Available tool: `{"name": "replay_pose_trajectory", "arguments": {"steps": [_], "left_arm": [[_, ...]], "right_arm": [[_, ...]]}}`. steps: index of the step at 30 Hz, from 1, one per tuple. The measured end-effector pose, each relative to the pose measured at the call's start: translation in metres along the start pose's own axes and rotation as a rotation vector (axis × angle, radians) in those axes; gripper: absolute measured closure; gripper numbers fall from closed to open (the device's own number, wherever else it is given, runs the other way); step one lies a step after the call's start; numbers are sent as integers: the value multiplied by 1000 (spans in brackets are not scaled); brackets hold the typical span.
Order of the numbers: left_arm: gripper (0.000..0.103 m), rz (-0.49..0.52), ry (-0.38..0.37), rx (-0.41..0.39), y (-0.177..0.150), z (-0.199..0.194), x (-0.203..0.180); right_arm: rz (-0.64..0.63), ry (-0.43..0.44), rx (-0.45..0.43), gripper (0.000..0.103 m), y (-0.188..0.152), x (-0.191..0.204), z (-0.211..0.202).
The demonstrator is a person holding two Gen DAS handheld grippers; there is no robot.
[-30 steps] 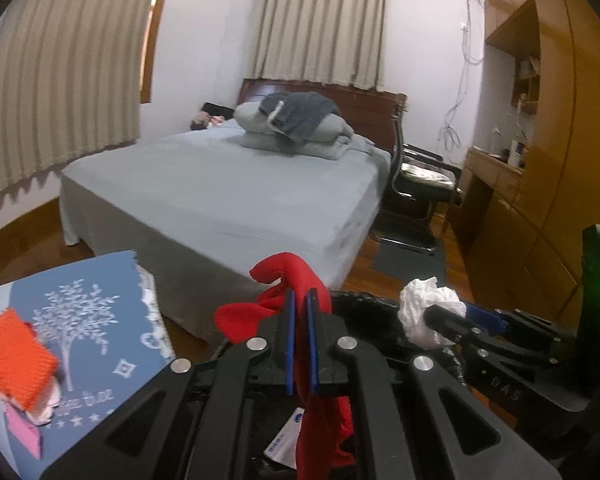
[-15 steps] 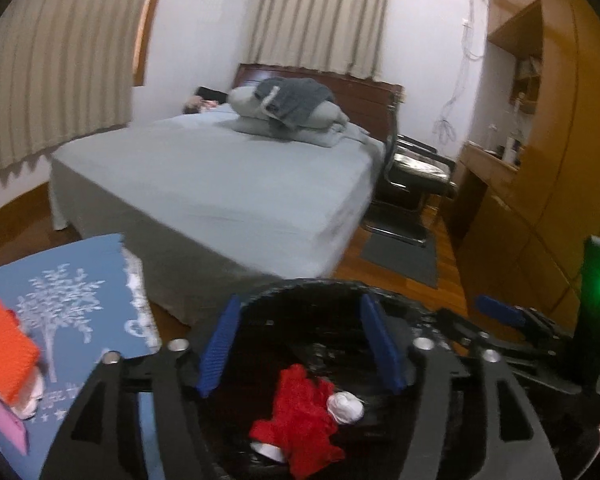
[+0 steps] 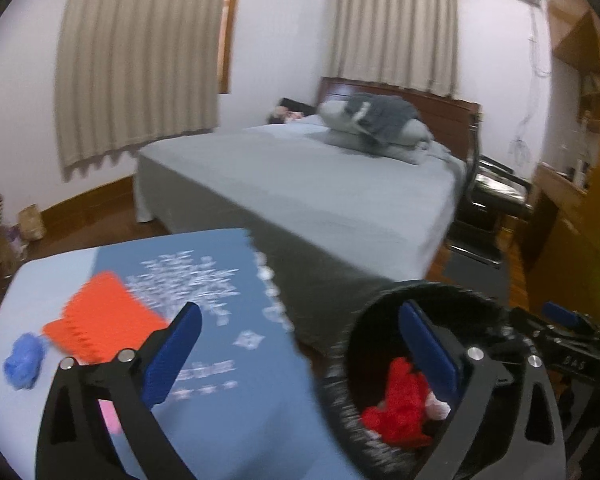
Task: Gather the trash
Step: 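Move both tools back over the table toward the blue bag and orange mesh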
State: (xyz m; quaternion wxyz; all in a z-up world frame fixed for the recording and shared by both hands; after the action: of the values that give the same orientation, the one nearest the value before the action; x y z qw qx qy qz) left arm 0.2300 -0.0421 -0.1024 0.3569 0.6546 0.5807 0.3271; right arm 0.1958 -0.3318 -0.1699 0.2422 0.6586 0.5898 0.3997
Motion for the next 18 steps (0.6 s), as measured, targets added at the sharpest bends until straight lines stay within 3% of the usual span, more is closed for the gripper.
{"name": "replay_pose_trajectory", "arguments": {"steps": [18], "left_arm": [[6,-91,364,2,-43,-9,209]], "right_arm": [[-177,233,54,7,-3,183,83]]}}
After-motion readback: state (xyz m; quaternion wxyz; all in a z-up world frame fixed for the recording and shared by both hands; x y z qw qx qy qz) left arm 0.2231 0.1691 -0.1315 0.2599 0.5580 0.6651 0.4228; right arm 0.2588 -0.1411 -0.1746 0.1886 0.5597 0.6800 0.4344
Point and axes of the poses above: each gripper's, at about its wrist camera, not at the fingertips, and z roughly the way its jaws point, x to its left, y to its top, the point moved 10 cm from there along z, roughly the way its jaws point, and after that the axes turned 10 degrees about y, right-handed, at the moved point
